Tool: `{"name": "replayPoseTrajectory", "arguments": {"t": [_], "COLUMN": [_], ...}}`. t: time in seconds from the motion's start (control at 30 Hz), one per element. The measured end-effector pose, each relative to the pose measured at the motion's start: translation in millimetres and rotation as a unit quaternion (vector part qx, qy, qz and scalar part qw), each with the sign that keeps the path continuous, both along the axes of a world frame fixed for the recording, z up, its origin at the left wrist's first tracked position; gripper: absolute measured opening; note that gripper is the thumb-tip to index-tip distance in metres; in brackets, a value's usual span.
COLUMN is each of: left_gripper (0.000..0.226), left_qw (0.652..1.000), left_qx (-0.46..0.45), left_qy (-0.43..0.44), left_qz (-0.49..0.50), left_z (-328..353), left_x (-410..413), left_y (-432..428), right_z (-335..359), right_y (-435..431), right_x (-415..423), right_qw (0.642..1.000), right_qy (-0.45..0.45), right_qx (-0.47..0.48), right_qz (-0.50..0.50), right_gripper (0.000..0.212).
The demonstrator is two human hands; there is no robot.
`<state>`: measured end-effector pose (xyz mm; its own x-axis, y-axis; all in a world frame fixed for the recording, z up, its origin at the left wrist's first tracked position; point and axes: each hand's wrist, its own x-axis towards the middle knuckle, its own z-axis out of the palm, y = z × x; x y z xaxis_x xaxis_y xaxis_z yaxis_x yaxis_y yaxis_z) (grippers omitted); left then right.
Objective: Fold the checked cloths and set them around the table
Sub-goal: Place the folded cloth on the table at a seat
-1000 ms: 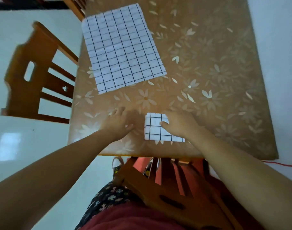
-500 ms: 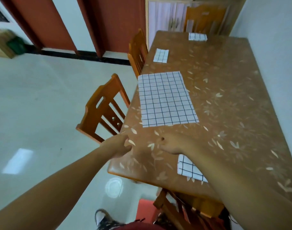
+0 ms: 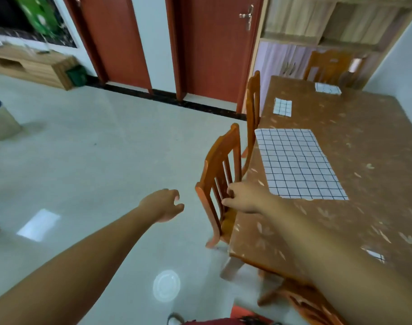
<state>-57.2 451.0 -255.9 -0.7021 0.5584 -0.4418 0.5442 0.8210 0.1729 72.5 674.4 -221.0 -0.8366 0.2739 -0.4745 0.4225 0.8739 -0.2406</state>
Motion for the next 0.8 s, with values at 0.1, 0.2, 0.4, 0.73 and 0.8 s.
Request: {"name": "replayPoseTrajectory", "arguments": {"t": [0.1, 0.2, 0.4, 0.73, 0.8], "left_gripper": [0.049, 0.048, 0.048, 0.049, 0.049], "left_qw": [1.0, 0.999, 0.996, 0.993, 0.992], "left_qx": [-0.001, 0.002, 0.0, -0.033, -0.042], "left_qy": [-0.005, -0.005, -0.005, 0.002, 0.002], "left_qz": [0.023, 0.048, 0.094, 0.117, 0.117], "left_z": [1.0, 2.5, -0.6, -12.0, -7.6], "left_x": [-28.0, -56.7, -118.6, -265.3, -300.3], "left_y": [-43.7, -77.5, -122.4, -121.1, -108.8], "right_z": [5.9, 9.0, 7.6, -30.1, -32.7], "right_y": [-36.9, -67.2, -92.7, -85.4, -72.7], "right_x": [-35.6, -74.6, -151.6, -321.8, -358.8], "right_qw": [1.0, 0.999, 0.996, 0.993, 0.993], "right_qy": [0.004, 0.012, -0.001, -0.024, -0.03], "right_qx": [-0.011, -0.008, 0.006, -0.026, -0.024], "right_qz": [0.021, 0.044, 0.088, 0.108, 0.11], "right_gripper": [0.036, 0.046, 0.057, 0.054, 0.053]}}
